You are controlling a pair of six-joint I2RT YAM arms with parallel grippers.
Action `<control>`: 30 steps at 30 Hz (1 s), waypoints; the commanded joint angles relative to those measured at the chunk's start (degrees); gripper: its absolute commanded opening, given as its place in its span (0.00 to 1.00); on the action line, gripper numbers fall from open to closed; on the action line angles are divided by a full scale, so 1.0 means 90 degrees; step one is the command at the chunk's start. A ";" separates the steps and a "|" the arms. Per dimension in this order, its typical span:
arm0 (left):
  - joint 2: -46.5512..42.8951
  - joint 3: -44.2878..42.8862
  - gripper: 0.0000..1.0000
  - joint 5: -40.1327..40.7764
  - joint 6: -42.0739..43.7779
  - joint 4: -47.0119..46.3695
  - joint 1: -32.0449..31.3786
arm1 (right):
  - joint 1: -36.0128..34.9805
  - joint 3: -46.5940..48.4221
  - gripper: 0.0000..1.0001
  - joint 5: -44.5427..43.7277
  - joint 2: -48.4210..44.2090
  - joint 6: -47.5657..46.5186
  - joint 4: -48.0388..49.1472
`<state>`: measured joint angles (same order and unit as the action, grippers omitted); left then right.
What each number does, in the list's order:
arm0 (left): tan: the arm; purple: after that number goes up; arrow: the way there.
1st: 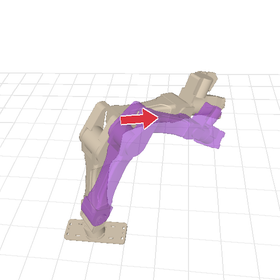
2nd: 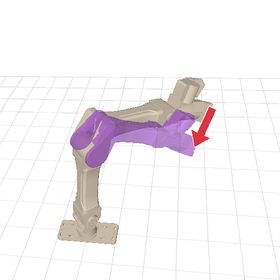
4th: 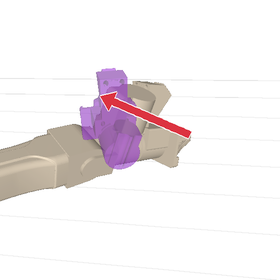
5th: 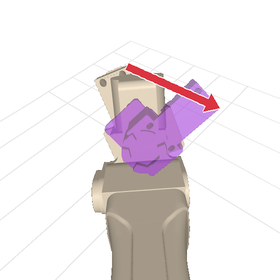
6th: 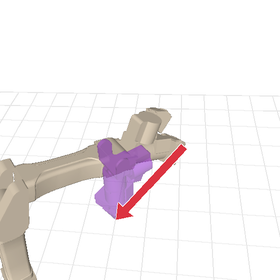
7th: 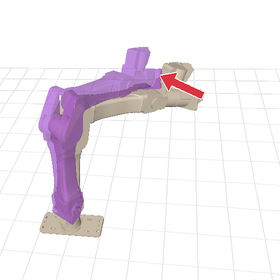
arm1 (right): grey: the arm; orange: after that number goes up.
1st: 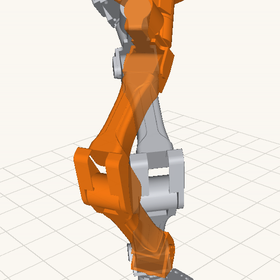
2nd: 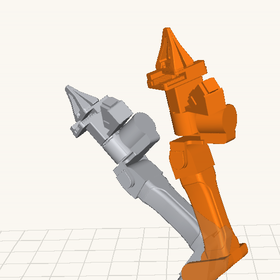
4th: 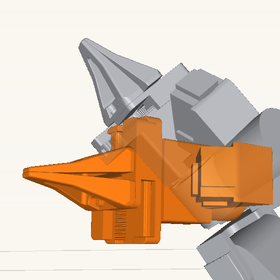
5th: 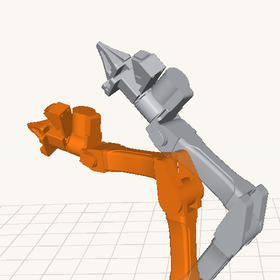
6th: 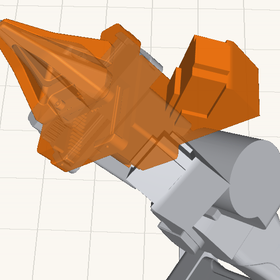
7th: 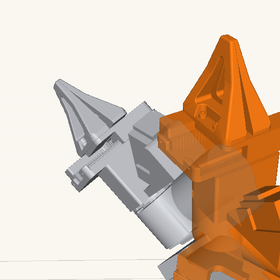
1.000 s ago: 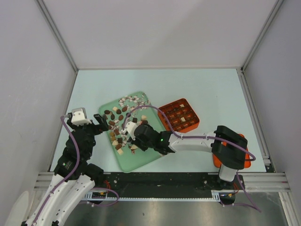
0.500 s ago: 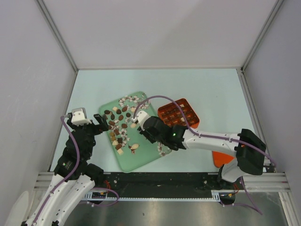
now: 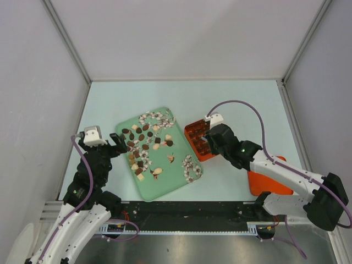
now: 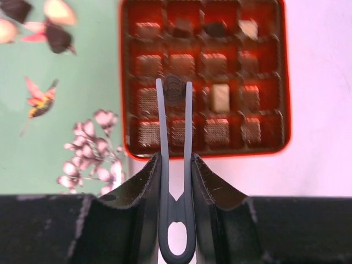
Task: Pack the chocolate
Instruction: Pick up the fake chocolate from the plate, then place the fake chocolate in the packing box.
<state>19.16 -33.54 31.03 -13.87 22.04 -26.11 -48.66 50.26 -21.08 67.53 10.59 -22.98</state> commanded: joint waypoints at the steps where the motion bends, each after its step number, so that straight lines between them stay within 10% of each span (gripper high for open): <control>1: 0.0078 -0.0004 0.92 -0.0088 0.0144 -0.0086 0.0059 | 0.0270 -0.0300 0.09 0.0086 -0.0393 0.0483 -0.0258; 16: 0.0088 -0.0004 0.92 -0.0078 0.0144 -0.0086 0.0059 | 0.0310 -0.0741 0.10 0.0242 -0.0618 0.0835 -0.0444; 30: 0.0078 -0.0004 0.92 -0.0068 0.0144 -0.0076 0.0059 | 0.0310 -0.0780 0.35 0.0233 -0.0735 0.0835 -0.0396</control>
<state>19.77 -33.52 30.83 -13.87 22.04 -26.11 -46.04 43.05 -18.37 62.76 17.58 -27.20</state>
